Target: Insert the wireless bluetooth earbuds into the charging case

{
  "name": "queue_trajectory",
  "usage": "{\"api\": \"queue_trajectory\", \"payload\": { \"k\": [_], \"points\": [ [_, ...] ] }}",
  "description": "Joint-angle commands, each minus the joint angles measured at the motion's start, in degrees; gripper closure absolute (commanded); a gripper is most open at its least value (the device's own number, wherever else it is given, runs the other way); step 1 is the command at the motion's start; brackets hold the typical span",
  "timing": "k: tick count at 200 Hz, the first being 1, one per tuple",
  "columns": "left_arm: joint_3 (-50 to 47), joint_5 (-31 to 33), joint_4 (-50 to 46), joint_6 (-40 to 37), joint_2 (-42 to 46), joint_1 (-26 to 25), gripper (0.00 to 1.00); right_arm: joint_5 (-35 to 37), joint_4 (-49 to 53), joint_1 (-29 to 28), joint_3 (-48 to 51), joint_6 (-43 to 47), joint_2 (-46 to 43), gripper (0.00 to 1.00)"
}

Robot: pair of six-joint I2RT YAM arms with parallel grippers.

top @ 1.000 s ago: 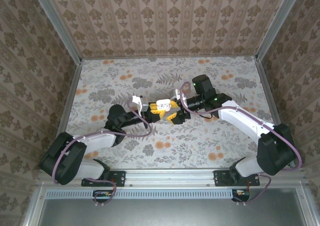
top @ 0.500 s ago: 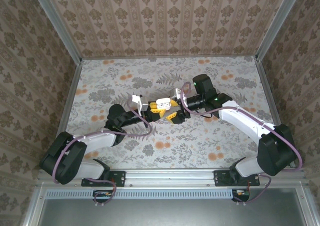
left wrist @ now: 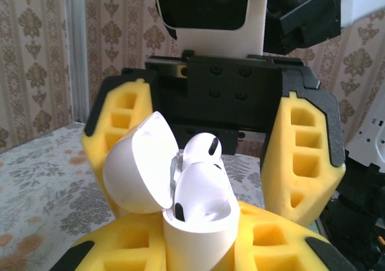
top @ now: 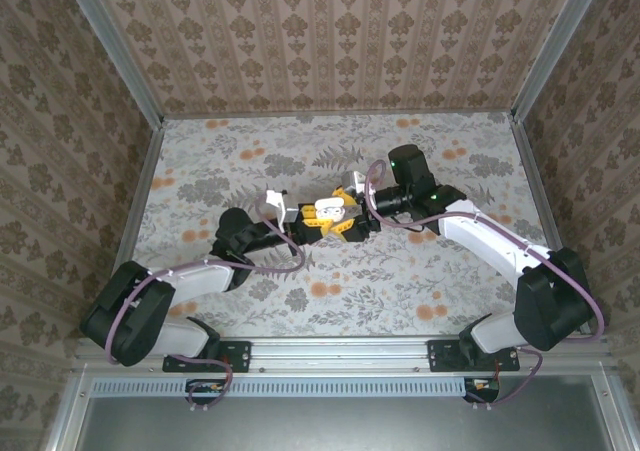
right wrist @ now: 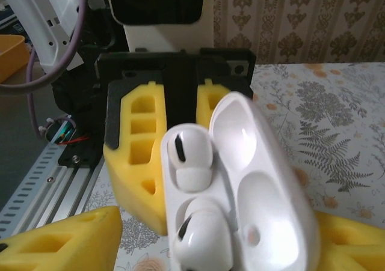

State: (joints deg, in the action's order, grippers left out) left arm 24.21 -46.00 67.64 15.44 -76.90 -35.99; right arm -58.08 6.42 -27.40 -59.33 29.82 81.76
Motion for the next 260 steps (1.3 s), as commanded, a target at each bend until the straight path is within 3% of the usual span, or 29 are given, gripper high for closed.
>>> {"api": "queue_trajectory", "payload": {
  "k": [1, 146, 199, 260],
  "points": [
    [1.41, -1.81, 0.81, 0.82, -0.35, -0.24, 0.88, -3.5, -1.24, 0.23, -2.19, 0.03, 0.64, 0.32],
    [0.24, 0.55, 0.37, -0.13, 0.26, -0.22, 0.88, -1.69, 1.18, 0.41, 1.82, 1.12, -8.19, 0.39],
    [-0.23, -1.39, 1.52, -0.14, 1.31, -0.22, 0.88, 0.34, 0.53, 4.04, 4.4, -0.07, -13.31, 0.38],
    [-0.65, -3.07, 3.2, -0.49, 1.28, -0.57, 0.88, 0.0, 4.9, 3.16, 3.86, 2.35, -10.62, 0.43]
  ]
}}
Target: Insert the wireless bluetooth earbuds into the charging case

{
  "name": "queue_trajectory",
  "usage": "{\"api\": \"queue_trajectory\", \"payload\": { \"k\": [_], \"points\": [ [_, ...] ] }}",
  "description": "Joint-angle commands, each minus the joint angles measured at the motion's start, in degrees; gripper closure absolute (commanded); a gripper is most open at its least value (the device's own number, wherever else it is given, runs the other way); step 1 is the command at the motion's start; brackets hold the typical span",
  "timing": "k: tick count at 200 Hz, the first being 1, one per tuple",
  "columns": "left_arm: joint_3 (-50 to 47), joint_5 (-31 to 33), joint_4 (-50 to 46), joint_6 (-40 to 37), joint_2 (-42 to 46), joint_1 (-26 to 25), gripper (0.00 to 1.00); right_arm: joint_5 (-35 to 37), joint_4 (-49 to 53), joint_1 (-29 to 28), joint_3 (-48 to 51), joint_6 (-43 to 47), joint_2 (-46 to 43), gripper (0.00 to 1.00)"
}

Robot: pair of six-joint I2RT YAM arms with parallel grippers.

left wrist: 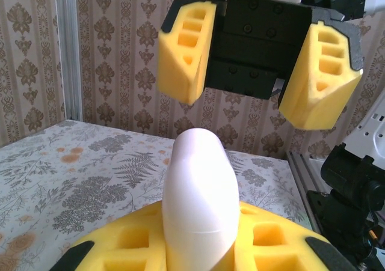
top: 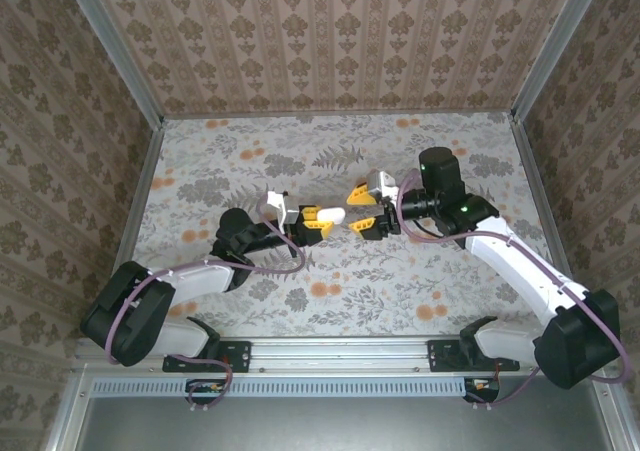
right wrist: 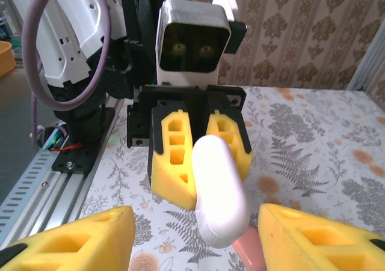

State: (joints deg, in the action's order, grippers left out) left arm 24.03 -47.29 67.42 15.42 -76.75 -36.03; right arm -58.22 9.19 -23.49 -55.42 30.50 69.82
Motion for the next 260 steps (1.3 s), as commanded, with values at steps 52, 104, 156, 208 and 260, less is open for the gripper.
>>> {"api": "queue_trajectory", "payload": {
  "k": [52, 104, 156, 208, 260],
  "points": [
    [-0.21, -1.97, 3.42, -0.93, 1.0, -0.71, 0.88, -3.01, 0.8, -1.37, -1.83, 0.75, 5.14, 0.44],
    [-0.17, -1.94, 3.35, -1.01, 0.9, -0.79, 0.88, -6.97, 0.04, -1.76, -3.55, -0.08, 8.48, 0.5],
    [-0.39, -1.8, 3.25, -1.11, 1.0, -0.79, 0.88, -9.25, 0.48, -1.84, -4.86, 0.13, 9.55, 0.57],
    [-0.39, -1.78, 3.33, -1.45, 0.97, -0.78, 0.88, -10.67, 2.46, -1.83, -6.08, 1.26, 12.17, 0.71],
    [-0.56, -1.33, 3.25, -1.61, 0.9, -0.8, 0.86, -11.3, 4.88, -1.83, -6.91, 3.61, 12.53, 0.8]
  ]
}}
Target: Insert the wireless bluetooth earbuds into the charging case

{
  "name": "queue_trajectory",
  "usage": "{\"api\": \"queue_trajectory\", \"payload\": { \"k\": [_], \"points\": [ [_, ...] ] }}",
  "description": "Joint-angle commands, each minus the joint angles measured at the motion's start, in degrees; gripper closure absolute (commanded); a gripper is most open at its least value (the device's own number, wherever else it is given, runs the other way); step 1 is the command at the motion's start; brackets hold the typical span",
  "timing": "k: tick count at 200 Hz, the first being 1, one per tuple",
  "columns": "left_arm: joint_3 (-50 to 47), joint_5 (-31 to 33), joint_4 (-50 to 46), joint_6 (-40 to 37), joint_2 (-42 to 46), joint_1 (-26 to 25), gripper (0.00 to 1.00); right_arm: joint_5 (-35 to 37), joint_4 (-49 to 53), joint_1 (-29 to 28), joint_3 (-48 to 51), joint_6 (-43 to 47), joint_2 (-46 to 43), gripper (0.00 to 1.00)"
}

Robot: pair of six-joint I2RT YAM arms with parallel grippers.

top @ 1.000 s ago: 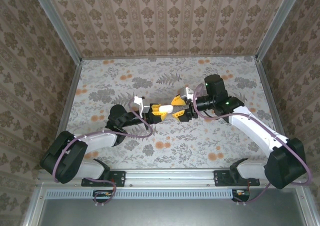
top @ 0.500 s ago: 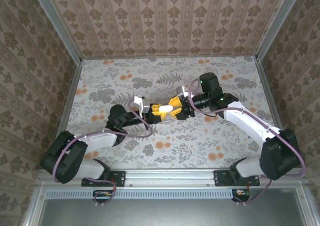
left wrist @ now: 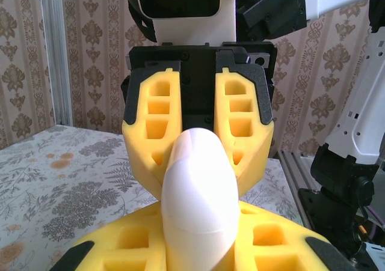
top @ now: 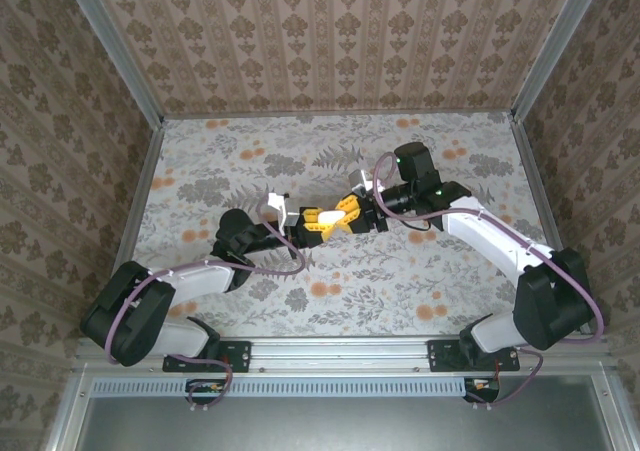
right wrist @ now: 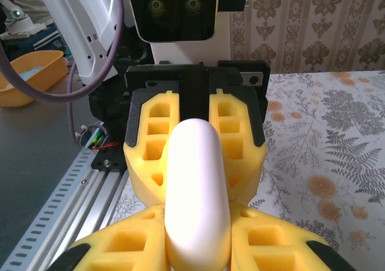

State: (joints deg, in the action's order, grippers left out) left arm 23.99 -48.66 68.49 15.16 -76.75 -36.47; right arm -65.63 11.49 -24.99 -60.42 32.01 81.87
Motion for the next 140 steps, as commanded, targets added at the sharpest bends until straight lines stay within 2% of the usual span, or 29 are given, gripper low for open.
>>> {"api": "queue_trajectory", "payload": {
  "k": [1, 20, 34, 47, 77, 106, 122, 140],
  "points": [
    [-0.52, 0.06, 2.18, -1.4, 0.9, -0.36, 0.86, -3.89, 2.62, -0.32, -1.94, 2.19, 0.49, 0.8],
    [-0.44, 0.58, 1.94, -1.44, 0.91, -0.36, 0.84, -3.81, 3.66, -0.32, -2.24, 3.22, 0.49, 0.81],
    [-0.44, 0.98, 1.69, -1.5, 0.9, -0.36, 0.79, -3.59, 4.34, -0.32, -2.41, 3.82, 0.41, 0.81],
    [-0.39, 1.49, 1.2, -1.82, 0.9, -0.35, 0.72, -3.22, 6.03, -0.36, -2.88, 4.75, 0.31, 0.81],
    [0.31, 2.87, -1.65, -3.49, 1.34, -0.21, 0.47, -1.08, 12.41, 0.6, -4.1, 7.61, -1.22, 0.8],
    [0.01, 4.69, -3.75, -3.93, 2.63, -0.03, 0.34, 2.14, 16.74, 1.41, -4.34, 6.63, -3.55, 0.8],
    [0.15, 6.56, -7.74, -5.2, 4.64, -0.01, 0.25, 4.67, 19.71, 1.68, -4.99, 5.19, -4.0, 0.8],
    [1.66, 10.21, -17.74, -7.95, 8.39, 0.13, 0.2, 8.15, 20.34, 2.2, -4.76, -1.09, -4.51, 0.81]
  ]
}}
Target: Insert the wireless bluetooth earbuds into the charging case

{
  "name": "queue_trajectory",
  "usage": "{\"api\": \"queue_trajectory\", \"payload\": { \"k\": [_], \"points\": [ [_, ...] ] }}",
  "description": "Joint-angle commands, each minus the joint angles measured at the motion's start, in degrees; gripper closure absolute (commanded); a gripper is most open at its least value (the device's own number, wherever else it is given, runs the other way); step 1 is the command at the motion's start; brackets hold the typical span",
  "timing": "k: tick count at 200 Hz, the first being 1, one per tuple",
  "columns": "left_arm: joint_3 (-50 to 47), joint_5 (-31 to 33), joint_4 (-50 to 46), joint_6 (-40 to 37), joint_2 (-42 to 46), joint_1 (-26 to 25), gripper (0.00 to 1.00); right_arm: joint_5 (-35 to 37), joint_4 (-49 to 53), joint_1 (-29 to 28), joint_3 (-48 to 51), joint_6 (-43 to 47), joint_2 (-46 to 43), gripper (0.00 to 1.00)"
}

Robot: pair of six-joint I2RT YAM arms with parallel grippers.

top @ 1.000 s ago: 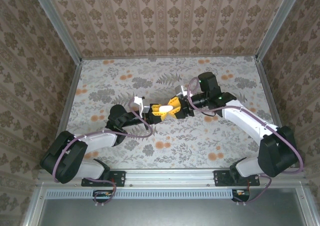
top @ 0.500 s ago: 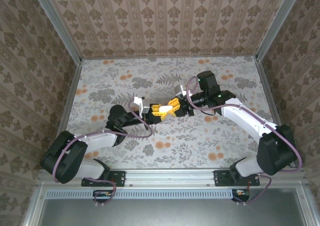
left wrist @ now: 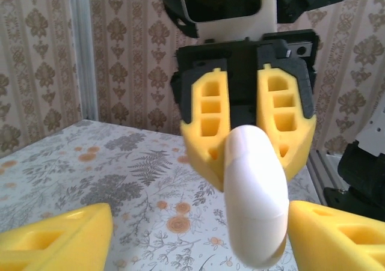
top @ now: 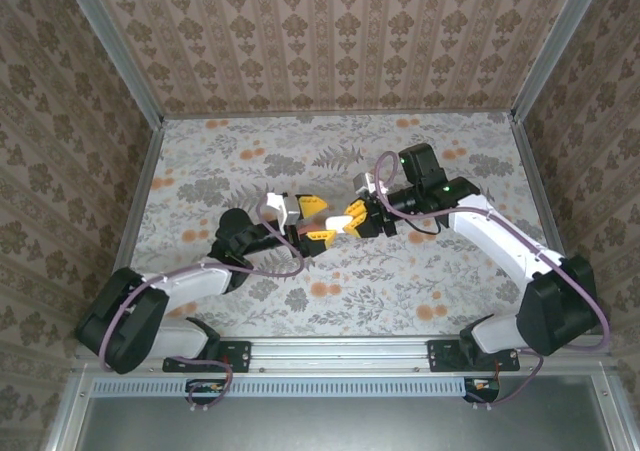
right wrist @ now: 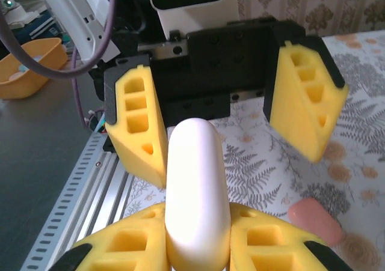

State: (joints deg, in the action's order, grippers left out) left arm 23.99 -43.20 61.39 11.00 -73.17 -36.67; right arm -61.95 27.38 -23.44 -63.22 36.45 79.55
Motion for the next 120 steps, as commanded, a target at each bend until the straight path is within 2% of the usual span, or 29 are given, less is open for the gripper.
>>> {"api": "queue_trajectory", "payload": {
  "k": [1, 7, 32, 60, 75, 105, 120],
  "points": [
    [1.8, 5.03, -11.36, -4.02, 4.93, 0.3, 0.2, 4.61, 4.44, 0.66, -2.02, -5.78, -2.2, 0.82],
    [2.51, 5.99, -15.38, -5.14, 6.48, 0.41, 0.2, 5.35, 4.94, 0.8, -2.15, -7.1, -2.2, 0.82],
    [4.8, 17.63, -29.61, -8.54, 11.9, 0.45, 0.18, 8.64, 6.44, 0.92, -2.47, -12.9, -1.19, 0.82],
    [7.34, 29.37, -43.18, -9.78, 16.46, 0.71, 0.09, 9.14, 8.83, 0.85, -4.56, -17.36, 2.45, 0.82],
    [8.63, 34.83, -48.77, -9.53, 17.61, 1.06, 0.08, 9.55, 9.77, 0.88, -5.99, -19.52, 4.85, 0.81],
    [8.98, 45.34, -54.87, -3.59, 18.28, 3.34, 0.04, 11.19, 12.86, 0.81, -10.37, -24.17, 11.65, 0.8],
    [8.88, 47.39, -57.36, 1.24, 18.02, 6.21, 0.04, 12.47, 15.1, 0.86, -13.12, -26.26, 15.47, 0.78]
  ]
}}
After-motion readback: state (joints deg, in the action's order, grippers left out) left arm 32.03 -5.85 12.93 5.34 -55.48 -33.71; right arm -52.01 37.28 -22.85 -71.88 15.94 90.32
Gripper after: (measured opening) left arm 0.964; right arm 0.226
